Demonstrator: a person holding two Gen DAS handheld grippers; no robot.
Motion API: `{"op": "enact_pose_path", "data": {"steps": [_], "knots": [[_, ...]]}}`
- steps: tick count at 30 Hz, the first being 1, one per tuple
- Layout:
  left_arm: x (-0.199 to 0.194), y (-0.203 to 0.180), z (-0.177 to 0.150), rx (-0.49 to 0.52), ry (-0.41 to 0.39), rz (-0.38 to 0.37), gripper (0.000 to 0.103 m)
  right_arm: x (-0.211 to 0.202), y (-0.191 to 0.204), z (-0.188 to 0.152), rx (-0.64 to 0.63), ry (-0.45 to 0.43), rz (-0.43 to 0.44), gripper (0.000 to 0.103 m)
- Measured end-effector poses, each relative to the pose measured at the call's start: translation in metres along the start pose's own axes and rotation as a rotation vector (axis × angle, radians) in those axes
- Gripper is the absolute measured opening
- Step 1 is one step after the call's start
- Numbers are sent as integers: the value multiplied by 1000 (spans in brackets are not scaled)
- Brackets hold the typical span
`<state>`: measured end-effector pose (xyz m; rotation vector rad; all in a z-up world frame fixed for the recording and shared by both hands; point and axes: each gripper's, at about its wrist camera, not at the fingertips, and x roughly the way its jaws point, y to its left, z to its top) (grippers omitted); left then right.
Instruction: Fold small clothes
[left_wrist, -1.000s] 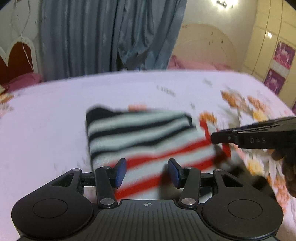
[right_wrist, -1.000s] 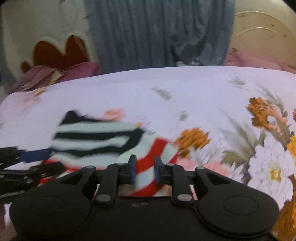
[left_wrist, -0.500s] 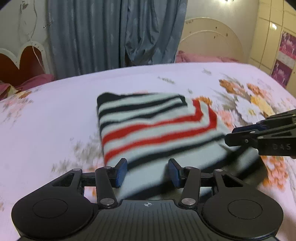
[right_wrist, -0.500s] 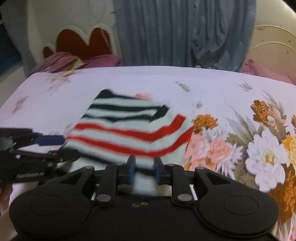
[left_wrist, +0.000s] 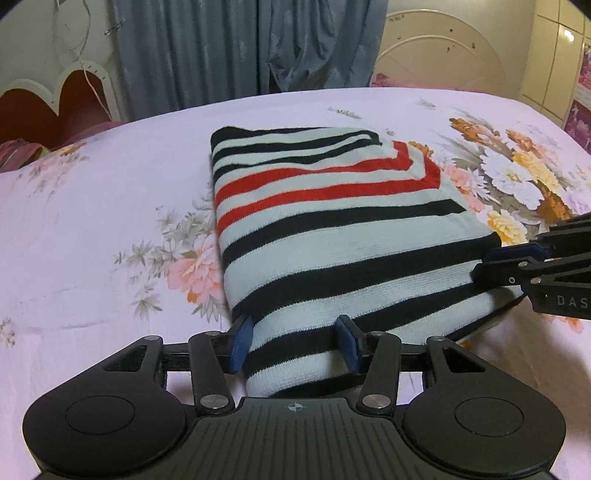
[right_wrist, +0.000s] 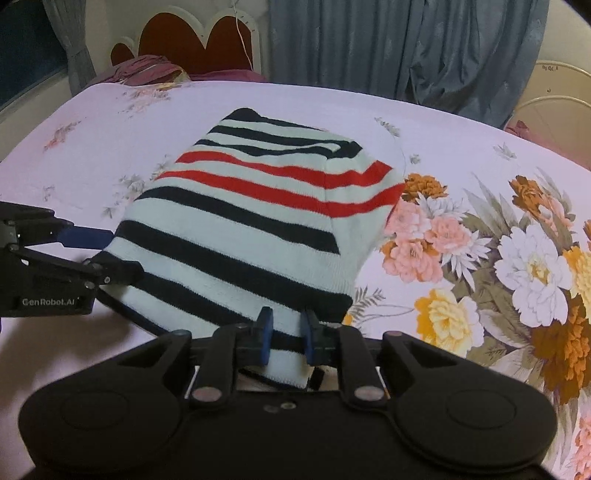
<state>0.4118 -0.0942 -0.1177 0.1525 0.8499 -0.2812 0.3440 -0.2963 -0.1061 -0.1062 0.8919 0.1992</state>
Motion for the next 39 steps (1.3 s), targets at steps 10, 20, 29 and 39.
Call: {"op": "enact_pose_path", "data": {"steps": [10,20,29,39], "knots": [[3,-8,0,-5,7,45,53,3,-5,-10,13,-46,18,14],[-17,14,7,-68,-68,96,87,-26,-47,-4,276,-133,170,43],[21,58,34,-350,-15,-105,88,29,-124,1,698,-84,374,72],[72,75,37,-495,65,-274,88,75,-130,12,766,16,484,77]]}}
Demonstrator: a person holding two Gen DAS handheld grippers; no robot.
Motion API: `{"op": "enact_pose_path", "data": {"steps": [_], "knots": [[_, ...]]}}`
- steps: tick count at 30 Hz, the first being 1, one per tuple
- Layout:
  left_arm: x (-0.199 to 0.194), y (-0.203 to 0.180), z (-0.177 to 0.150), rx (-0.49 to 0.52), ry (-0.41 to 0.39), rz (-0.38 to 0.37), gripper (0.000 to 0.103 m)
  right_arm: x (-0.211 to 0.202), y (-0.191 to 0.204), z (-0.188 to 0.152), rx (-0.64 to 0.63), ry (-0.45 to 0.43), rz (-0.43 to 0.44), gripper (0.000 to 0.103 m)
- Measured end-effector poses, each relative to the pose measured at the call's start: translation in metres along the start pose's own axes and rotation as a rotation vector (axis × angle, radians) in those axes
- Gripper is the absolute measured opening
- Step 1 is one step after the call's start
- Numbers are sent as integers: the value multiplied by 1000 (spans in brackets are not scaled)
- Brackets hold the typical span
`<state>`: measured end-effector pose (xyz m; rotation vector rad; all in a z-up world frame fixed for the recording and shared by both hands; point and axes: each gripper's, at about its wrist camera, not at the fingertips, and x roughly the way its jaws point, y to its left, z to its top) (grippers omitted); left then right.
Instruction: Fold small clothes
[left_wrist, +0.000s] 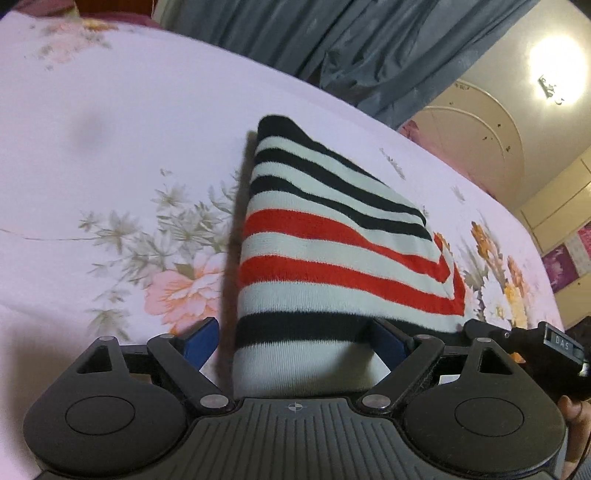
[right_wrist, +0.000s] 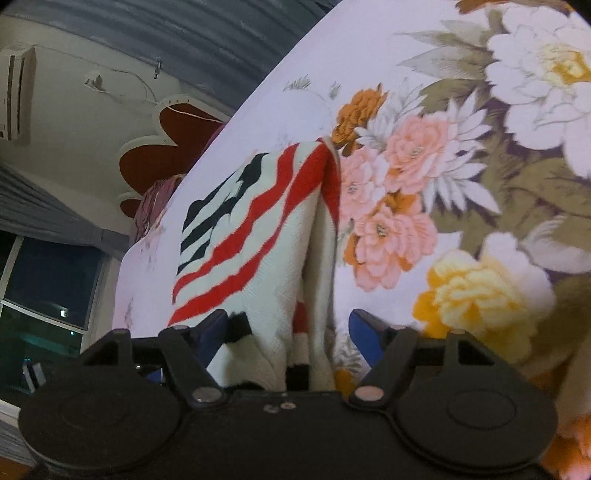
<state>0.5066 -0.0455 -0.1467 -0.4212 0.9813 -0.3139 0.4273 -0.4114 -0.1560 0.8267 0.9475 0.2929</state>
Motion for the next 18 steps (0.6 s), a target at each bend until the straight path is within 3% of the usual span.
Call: {"op": "enact_pose_path", "data": {"steps": [4,6,7,9,13,16,18], "knots": [[15,2,9,-35,29,-29,87,17,22,5,-86,23,-57,79],[21,-4,14,-13,43,-24,86,22,35,5,-154,28,-113,68],[22,-8,15,4,48,-23,79,24,40,3,-188,26,-147,64],[24,-24,16,78,45,17,72,28,50,0,-240,22,-198,50],[18,-53,13,260,0,91,56,29,67,-10,-318,-6,-267,40],[9,-69,10,378,-43,122,51,26,88,-24,-407,-44,-336,34],[-2,-74,9,425,-76,104,50,22,106,-30,-472,-73,-368,32]]}}
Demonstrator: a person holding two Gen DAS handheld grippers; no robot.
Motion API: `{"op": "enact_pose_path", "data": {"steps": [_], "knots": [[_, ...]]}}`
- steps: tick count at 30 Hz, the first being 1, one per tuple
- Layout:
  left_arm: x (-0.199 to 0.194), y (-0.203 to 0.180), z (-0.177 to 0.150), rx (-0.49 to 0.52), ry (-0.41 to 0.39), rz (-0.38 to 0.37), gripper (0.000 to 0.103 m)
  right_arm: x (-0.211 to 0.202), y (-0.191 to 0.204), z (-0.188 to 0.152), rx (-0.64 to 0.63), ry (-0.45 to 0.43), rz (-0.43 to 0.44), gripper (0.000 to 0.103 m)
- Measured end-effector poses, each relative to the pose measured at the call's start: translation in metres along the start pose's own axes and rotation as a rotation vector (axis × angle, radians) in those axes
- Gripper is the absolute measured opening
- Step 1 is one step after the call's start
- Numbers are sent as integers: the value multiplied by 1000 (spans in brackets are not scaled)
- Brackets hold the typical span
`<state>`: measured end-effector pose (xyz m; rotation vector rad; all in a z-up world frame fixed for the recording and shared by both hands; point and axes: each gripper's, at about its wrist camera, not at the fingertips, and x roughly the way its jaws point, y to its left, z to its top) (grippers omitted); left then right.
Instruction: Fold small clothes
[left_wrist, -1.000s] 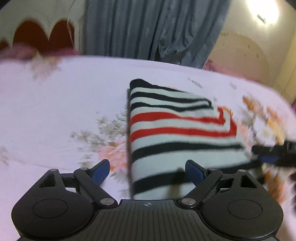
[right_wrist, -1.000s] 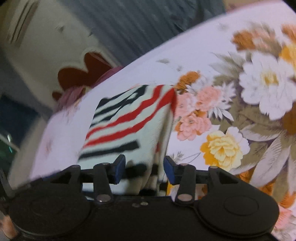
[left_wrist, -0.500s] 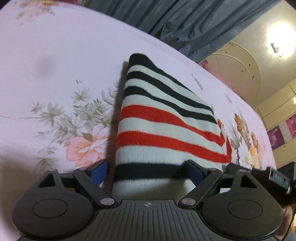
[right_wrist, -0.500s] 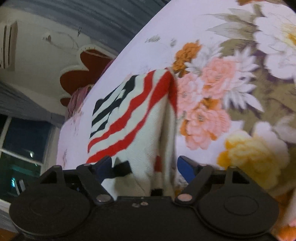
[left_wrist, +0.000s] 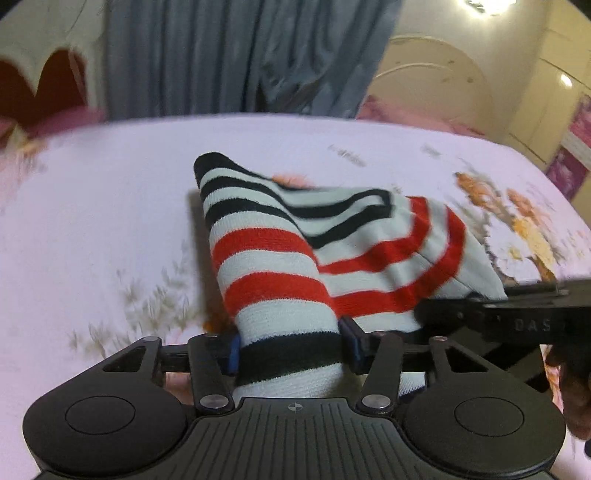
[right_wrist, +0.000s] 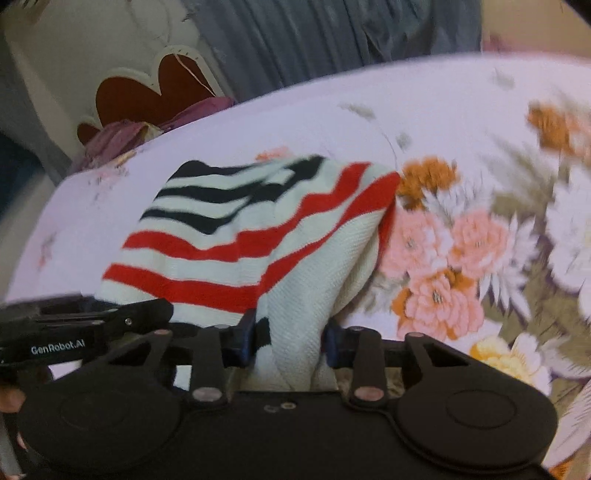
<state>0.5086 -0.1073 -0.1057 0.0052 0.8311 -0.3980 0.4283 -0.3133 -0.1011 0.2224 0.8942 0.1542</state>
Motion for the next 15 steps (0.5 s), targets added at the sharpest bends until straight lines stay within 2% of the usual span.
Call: {"op": "enact_pose_path", "data": {"steps": [3,6,11,15], "knots": [[-23,12,1,39,-52,1,50,-17,30,3,-63,-39,-10,32],[-49,49,-1,22,-71,-5,50,-19,64,4,-83,-54,-9,32],[-83,132,-15,-1,-54,35,50,12,143,2,-124,-48,25,32],[-94,189,-33,-29,-30,59,50,48,196,-3,-145,-23,38,32]]}}
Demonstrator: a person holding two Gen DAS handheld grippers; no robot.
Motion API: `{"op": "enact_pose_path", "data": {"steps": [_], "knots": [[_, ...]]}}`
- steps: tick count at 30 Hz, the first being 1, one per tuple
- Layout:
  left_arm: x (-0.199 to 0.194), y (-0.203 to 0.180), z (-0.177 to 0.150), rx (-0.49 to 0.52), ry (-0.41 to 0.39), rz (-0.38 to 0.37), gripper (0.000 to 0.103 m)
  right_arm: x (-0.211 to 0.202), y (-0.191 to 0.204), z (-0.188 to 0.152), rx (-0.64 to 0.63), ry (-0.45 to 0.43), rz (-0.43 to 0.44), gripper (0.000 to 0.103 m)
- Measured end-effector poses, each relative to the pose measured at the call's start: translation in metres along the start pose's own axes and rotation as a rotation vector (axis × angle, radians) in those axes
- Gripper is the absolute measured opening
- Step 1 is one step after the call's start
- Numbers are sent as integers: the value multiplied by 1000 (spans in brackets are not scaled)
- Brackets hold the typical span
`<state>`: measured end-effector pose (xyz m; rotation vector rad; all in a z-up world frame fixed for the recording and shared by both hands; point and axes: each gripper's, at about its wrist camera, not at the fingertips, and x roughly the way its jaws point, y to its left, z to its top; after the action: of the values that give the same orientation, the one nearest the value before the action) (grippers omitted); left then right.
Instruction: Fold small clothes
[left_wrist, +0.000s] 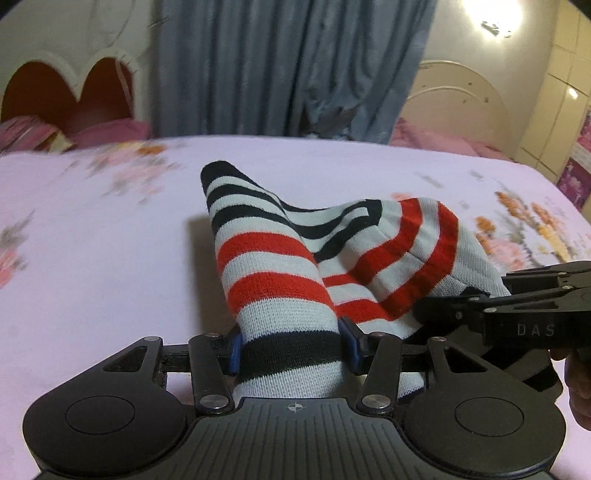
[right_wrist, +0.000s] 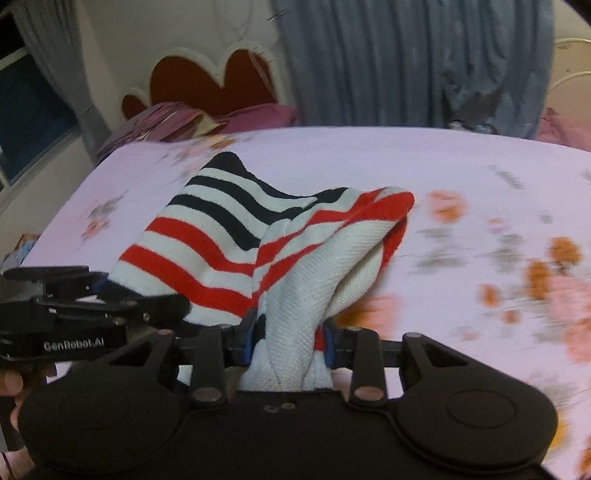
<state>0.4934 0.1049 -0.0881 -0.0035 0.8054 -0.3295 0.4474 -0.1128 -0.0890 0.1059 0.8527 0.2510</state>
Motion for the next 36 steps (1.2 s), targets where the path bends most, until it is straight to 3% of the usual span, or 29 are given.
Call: {"op": "enact_pose_path", "data": {"steps": [2,4,6,8,10,15,17,20,21,22,24,26,28,31,33,36], "knots": [[4,21,-11,-9,24,3,53,13,17,-1,9,17,5,32],[12,39,-21,-45,42,6,64,27,23,-3,16,40,-27,32],[11,49,-29,-59,5,-7,70,35,18,-11,54,65,-63,33],[11,50,-33,-31,-12,-22,70,40,5,-17,103,71,-64,35],[17,49,-37,8,-15,-27,64,39,-3,-20,141,63,-55,36],[26,60,-37,-62,1,-78,66,38,7,-25,151,57,-92,39],[12,65,-39,-62,-9,-70,67,37,10,-23,168,60,-95,41],[-20,64,-41,-8,-81,-89,67,18,16,-18,130,62,-158,56],[-29,65,-42,-6,-95,-114,66,7,19,-17,109,40,-186,57],[-36,65,-44,-13,-100,-131,55,-5,22,-17,94,21,-192,55],[-43,60,-49,-21,-74,-162,33,-26,30,-18,66,-7,-167,31],[-49,48,-57,-12,-67,-170,32,-36,46,-22,-2,-16,-161,20],[-48,37,-66,7,-52,-159,32,-33,62,-28,-86,0,-165,18],[-36,28,-80,25,-14,-120,32,-12,74,-43,-184,81,-257,10],[-34,23,-85,71,-17,-97,32,-1,69,-52,-185,116,-283,7],[-33,20,-89,111,-17,-74,32,2,66,-60,-187,102,-278,7]]}}
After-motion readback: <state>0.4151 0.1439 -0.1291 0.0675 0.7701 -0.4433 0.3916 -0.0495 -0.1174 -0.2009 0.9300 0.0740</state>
